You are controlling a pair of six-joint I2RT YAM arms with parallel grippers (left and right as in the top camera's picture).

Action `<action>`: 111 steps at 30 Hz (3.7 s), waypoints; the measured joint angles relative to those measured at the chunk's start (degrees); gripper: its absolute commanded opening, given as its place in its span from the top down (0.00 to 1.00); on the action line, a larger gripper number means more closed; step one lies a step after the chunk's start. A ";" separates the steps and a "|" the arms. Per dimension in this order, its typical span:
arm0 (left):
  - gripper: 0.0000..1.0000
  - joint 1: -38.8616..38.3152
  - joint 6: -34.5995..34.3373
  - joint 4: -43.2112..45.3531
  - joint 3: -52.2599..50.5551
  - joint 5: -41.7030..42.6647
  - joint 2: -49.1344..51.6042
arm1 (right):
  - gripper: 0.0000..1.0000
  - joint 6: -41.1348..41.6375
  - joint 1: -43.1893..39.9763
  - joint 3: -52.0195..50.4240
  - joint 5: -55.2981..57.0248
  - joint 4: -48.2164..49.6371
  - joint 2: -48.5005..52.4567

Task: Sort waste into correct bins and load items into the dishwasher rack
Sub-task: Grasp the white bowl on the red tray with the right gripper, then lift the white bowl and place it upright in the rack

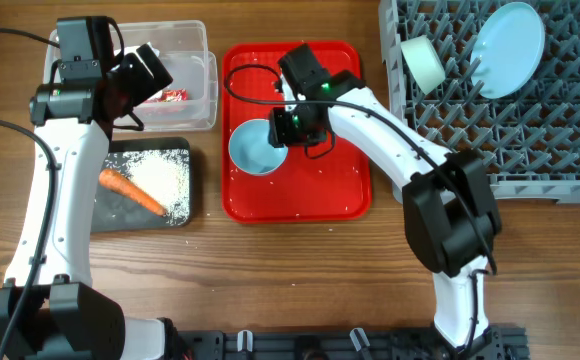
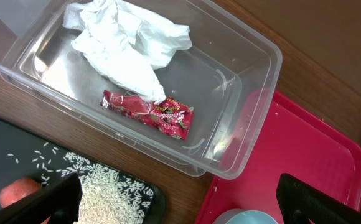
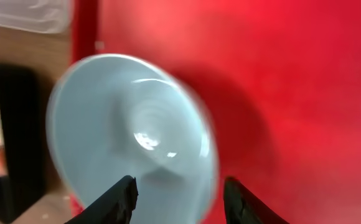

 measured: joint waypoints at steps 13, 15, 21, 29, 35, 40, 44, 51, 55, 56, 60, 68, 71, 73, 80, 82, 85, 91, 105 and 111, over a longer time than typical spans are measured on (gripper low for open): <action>0.00 0.00 -0.02 0.00 0.00 0.00 0.00 | 0.67 0.92 0.00 0.00 8.74 0.61 0.02; 0.00 0.00 0.00 0.00 0.00 0.00 0.00 | 0.63 0.72 0.00 0.00 8.28 0.85 0.02; 0.00 0.00 0.00 0.00 0.00 0.02 0.00 | 0.66 0.72 0.07 -0.04 5.42 2.19 2.25; 0.00 0.00 -0.02 0.00 0.00 0.00 0.00 | 0.96 0.94 0.07 -0.15 4.42 2.21 3.32; 0.00 0.00 -0.02 0.00 0.00 0.00 0.00 | 0.96 0.96 -0.11 -0.15 3.80 2.69 3.32; 0.00 0.00 0.00 0.00 0.00 0.00 0.00 | 0.96 0.44 -6.73 -0.39 12.74 -0.02 -8.11; 0.00 0.00 0.00 0.00 0.00 0.02 0.00 | 0.96 -0.42 -16.17 -0.37 32.17 -4.63 -23.61; 0.00 0.00 0.00 0.00 0.00 0.02 0.00 | 0.96 -7.39 -19.80 -0.37 69.02 -9.68 -26.51; 0.00 0.00 0.00 0.00 0.00 0.00 0.00 | 0.96 -14.25 -19.80 -0.37 74.86 -14.21 -22.97; 0.00 0.00 0.00 0.00 0.00 0.02 0.00 | 0.96 -15.76 -19.80 -0.39 75.41 -15.47 -21.49; 0.00 0.00 0.00 0.00 0.00 0.02 0.00 | 0.96 -21.77 -19.85 -0.39 76.61 -17.18 -15.65; 0.00 0.00 0.00 0.00 0.00 0.02 0.00 | 0.96 -23.41 -19.96 -0.39 79.25 -19.82 -12.11; 0.00 0.00 0.00 0.00 0.00 0.02 0.00 | 0.96 -23.41 -21.27 -0.39 79.93 -19.15 -12.09; 0.00 0.00 -0.02 0.00 0.00 0.02 0.00 | 0.96 -23.41 -22.14 -0.39 79.95 -19.04 -12.09; 0.00 0.00 0.00 0.00 0.00 0.02 0.00 | 0.96 -22.01 -18.91 -0.39 77.20 -19.87 -12.09; 0.00 0.00 -0.02 0.00 0.00 0.02 0.00 | 0.96 -21.57 -17.99 -0.42 76.63 -19.96 -11.96; 0.00 0.00 0.00 0.00 0.00 0.00 0.00 | 0.96 -21.16 -17.99 -2.67 76.72 -19.32 -11.89; 0.00 0.00 -0.02 0.00 0.00 0.00 0.00 | 0.95 -20.76 -16.46 -10.78 87.36 -12.39 -11.78; 0.00 0.00 0.00 0.00 0.00 0.02 0.00 | 0.72 -26.23 -11.26 -12.59 86.09 -4.31 -11.78; 0.00 0.00 0.00 0.00 0.00 0.02 0.00 | 0.48 -26.58 -8.59 -12.85 73.11 -4.50 -11.67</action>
